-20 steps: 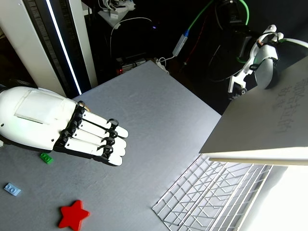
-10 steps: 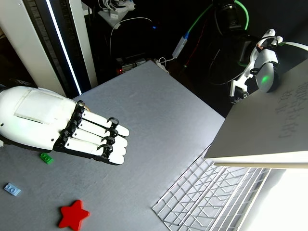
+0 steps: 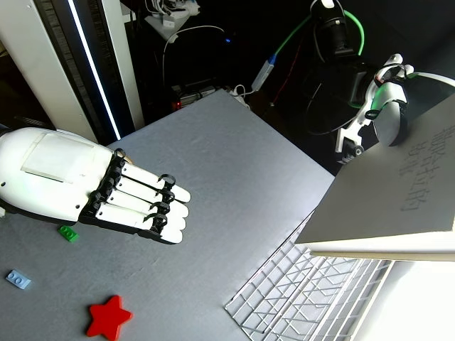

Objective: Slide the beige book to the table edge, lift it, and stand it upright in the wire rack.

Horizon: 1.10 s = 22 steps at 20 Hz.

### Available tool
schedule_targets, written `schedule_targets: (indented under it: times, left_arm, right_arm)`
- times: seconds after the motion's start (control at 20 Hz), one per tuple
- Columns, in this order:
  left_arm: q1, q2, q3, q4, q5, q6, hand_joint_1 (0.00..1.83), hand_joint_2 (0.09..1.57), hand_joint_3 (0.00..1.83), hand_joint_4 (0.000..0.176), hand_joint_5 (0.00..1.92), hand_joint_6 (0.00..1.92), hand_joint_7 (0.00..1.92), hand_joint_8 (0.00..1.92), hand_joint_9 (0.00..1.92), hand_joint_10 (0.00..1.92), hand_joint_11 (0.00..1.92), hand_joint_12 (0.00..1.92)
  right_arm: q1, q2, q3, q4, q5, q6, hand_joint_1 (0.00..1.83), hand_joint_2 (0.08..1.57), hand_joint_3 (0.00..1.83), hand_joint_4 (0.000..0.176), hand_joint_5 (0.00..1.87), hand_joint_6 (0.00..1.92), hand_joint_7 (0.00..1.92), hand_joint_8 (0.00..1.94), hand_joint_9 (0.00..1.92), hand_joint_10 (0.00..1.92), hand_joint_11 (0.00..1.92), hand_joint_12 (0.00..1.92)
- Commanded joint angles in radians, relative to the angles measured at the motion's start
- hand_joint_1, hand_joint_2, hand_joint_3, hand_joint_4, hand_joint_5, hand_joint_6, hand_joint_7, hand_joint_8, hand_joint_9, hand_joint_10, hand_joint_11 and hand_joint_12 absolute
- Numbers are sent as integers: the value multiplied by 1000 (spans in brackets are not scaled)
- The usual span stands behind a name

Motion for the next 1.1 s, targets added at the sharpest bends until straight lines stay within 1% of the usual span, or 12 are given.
schedule_targets:
  times: [0.0,0.05,0.1,0.15,0.25,0.35,0.45,0.5,0.65,0.7,0.75,1.05]
  left_arm:
    - [-2,1,12,-21,-134,-23,1216,1223,0,0,712,1200,877,1447,1005,1524,873,1750]
    - [1,-3,13,-21,-136,-25,1215,1226,1,0,711,1195,868,1466,999,1541,869,1766]
    - [4,-8,16,-21,-140,-27,1215,1226,1,0,709,1198,869,1465,1000,1545,870,1769]
    - [6,-14,20,-21,-143,-30,1217,1223,0,0,718,1187,873,1457,996,1539,866,1763]
    - [10,-29,32,-21,-151,-37,1220,1217,0,0,723,1187,887,1428,997,1509,851,1746]
    - [14,-45,49,-21,-157,-46,1217,1223,1,0,715,1188,873,1454,987,1509,842,1742]
    - [17,-59,68,-21,-161,-57,1218,1222,0,0,718,1183,872,1461,999,1519,850,1746]
    - [18,-64,76,-21,-166,-62,1218,1223,1,0,715,1186,873,1458,999,1521,849,1746]
    - [20,-79,105,-21,-176,-79,1214,1228,2,0,706,1194,865,1475,1005,1518,860,1731]
    - [22,-84,116,-21,-180,-87,1213,1229,2,0,702,1199,863,1477,1004,1518,859,1731]
    - [23,-88,125,-21,-184,-93,1216,1226,0,0,709,1193,868,1467,1012,1520,871,1729]
    - [29,-120,173,-21,-196,-126,1220,1219,0,0,726,1172,879,1446,1008,1515,868,1727]
  right_arm:
    - [15,7,-1,16,111,-2,229,1197,0,0,131,1,162,1,152,1,0,292]
    - [15,7,-1,16,112,-2,209,1200,1,0,117,1,164,2,154,2,0,285]
    - [15,7,-1,16,112,-2,208,1199,0,0,121,2,173,3,164,4,0,321]
    - [15,7,-1,16,112,-2,189,1207,2,0,111,2,157,3,137,7,0,237]
    - [15,7,-1,16,113,-2,170,1215,5,0,110,2,145,0,129,5,0,219]
    - [15,7,-1,16,113,-2,179,1206,0,0,117,1,156,1,140,4,0,268]
    - [15,6,-1,16,115,-2,190,1207,0,0,117,1,146,0,135,1,0,268]
    - [15,6,-1,16,115,-2,211,1201,0,0,137,5,154,2,143,3,0,307]
    - [15,6,-1,16,116,-2,184,1211,1,0,111,2,142,3,136,4,0,302]
    - [16,6,-1,16,116,-2,201,1208,0,0,121,3,144,2,134,2,0,264]
    - [16,6,-1,16,117,-2,212,1206,0,0,133,5,154,3,143,4,0,306]
    - [16,5,-1,16,120,-2,177,1220,3,0,123,2,149,0,136,1,0,344]
